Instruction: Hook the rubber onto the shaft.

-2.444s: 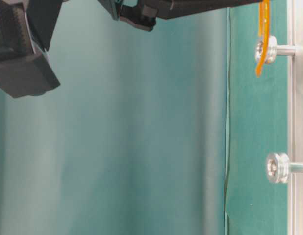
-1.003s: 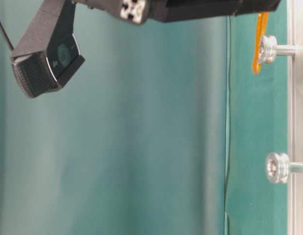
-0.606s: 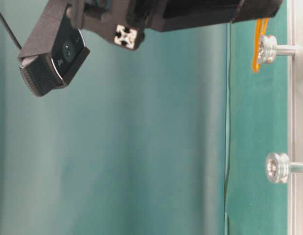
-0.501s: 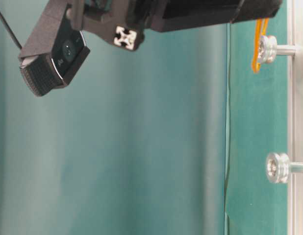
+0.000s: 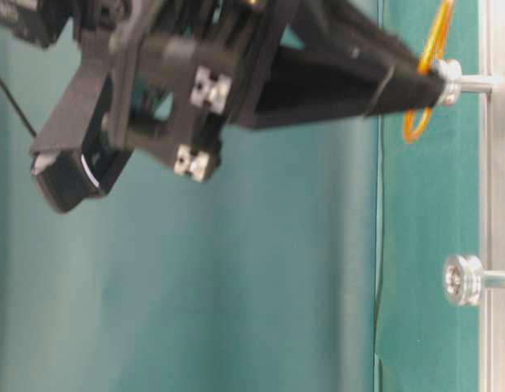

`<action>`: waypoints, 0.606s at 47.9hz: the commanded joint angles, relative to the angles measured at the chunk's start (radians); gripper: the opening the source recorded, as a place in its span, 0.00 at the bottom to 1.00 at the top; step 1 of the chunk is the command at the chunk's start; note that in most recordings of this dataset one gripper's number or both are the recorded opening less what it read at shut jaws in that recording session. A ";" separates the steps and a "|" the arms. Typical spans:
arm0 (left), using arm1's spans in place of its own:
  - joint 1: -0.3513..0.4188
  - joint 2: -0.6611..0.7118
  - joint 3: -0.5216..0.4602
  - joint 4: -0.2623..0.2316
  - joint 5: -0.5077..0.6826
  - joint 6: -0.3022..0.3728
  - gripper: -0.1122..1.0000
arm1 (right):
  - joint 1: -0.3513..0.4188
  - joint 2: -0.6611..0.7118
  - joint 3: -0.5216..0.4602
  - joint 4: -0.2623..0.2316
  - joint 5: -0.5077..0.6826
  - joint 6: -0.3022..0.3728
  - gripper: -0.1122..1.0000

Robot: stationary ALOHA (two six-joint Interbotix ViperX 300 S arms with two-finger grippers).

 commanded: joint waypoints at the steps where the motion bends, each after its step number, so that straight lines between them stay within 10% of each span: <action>1: -0.003 0.008 -0.032 0.003 -0.008 0.002 0.10 | -0.015 -0.003 -0.044 -0.005 -0.006 -0.014 0.16; 29: -0.002 0.008 -0.032 0.002 -0.008 0.002 0.10 | -0.098 0.106 -0.169 -0.005 -0.006 -0.170 0.16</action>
